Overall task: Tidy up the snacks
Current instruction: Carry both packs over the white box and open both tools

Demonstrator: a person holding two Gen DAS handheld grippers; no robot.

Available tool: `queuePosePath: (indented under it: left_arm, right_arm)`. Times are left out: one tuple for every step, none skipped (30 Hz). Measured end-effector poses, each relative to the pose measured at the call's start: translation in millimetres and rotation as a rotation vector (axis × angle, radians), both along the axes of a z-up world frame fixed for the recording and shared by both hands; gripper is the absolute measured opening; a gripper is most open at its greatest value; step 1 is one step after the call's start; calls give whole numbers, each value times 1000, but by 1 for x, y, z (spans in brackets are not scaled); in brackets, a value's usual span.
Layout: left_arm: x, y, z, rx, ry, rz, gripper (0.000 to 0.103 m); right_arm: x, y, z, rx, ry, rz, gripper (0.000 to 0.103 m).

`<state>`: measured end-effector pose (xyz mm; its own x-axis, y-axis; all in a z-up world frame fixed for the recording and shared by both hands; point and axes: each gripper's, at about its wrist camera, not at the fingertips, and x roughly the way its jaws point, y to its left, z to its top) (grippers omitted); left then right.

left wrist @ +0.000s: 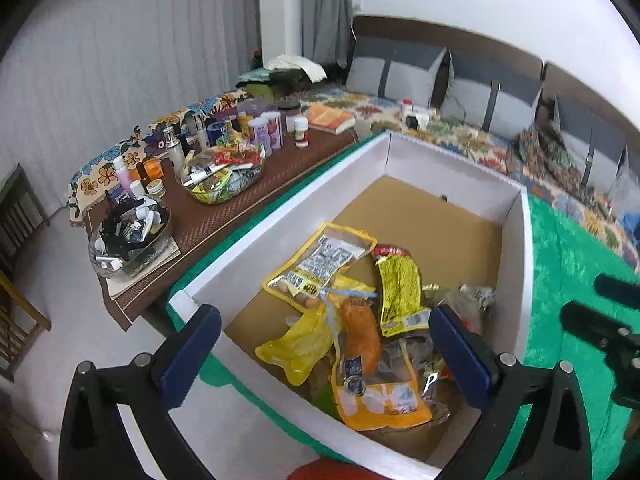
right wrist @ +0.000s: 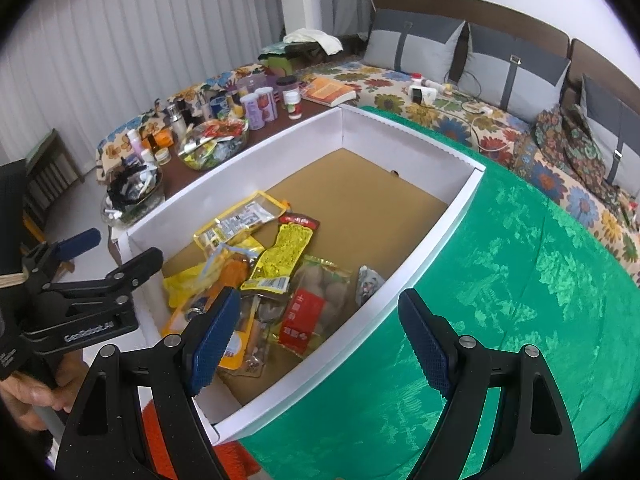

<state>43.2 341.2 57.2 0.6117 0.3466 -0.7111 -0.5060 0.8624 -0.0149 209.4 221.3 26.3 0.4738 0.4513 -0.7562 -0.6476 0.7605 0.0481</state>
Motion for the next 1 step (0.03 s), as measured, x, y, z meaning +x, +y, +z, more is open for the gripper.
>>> queuePosePath:
  left_arm:
    - [0, 0, 1, 5, 1, -2, 103]
  right_arm:
    - [0, 0, 0, 2, 4, 0, 84]
